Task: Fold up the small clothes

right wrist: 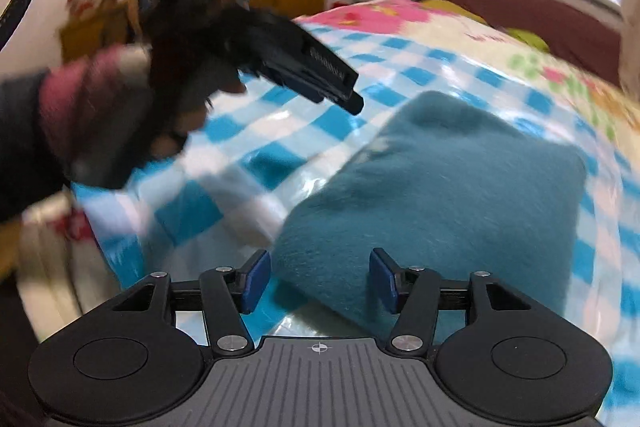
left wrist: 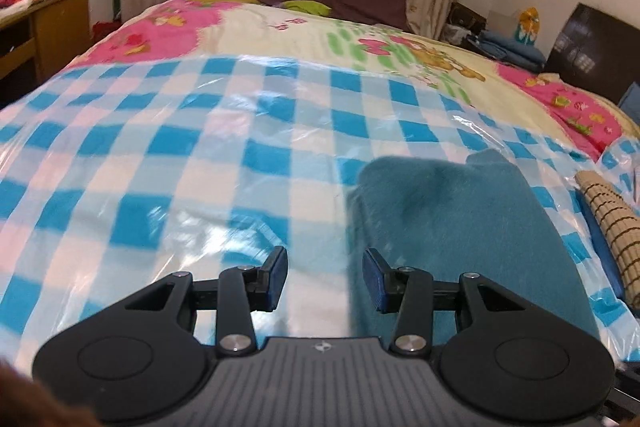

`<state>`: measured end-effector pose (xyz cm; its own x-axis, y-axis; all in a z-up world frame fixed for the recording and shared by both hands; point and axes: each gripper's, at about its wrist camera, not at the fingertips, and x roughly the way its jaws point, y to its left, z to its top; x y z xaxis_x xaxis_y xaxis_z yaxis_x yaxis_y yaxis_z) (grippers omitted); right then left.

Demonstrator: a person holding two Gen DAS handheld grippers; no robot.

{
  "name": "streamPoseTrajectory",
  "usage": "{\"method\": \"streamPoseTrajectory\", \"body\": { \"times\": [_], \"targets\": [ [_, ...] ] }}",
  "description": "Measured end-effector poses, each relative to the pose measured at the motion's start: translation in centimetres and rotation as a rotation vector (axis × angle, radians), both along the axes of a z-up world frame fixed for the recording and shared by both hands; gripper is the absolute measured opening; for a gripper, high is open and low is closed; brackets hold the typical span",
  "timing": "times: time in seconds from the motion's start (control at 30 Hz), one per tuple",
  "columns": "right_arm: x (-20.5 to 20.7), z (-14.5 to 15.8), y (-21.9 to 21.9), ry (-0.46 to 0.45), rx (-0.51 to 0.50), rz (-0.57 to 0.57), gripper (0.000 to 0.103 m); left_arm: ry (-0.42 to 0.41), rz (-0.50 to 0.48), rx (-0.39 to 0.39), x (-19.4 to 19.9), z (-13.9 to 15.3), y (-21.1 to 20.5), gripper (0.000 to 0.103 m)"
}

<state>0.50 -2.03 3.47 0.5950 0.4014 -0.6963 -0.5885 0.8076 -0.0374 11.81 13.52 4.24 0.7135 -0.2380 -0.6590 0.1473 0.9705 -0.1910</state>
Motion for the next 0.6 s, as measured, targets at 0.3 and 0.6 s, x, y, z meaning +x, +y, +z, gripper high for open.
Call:
{"method": "streamPoseTrajectory", "body": {
  "times": [0.3,0.6],
  "targets": [
    [0.8,-2.9,4.4,-0.100,-0.223,0.032,0.036,0.018,0.050,-0.069,-2.2,-1.5,4.0,0.048],
    [5.0,4.3,0.7,0.084,0.262,-0.259,0.023,-0.038,0.086,-0.138,-3.4,-0.2,6.9,0.048]
  ]
}}
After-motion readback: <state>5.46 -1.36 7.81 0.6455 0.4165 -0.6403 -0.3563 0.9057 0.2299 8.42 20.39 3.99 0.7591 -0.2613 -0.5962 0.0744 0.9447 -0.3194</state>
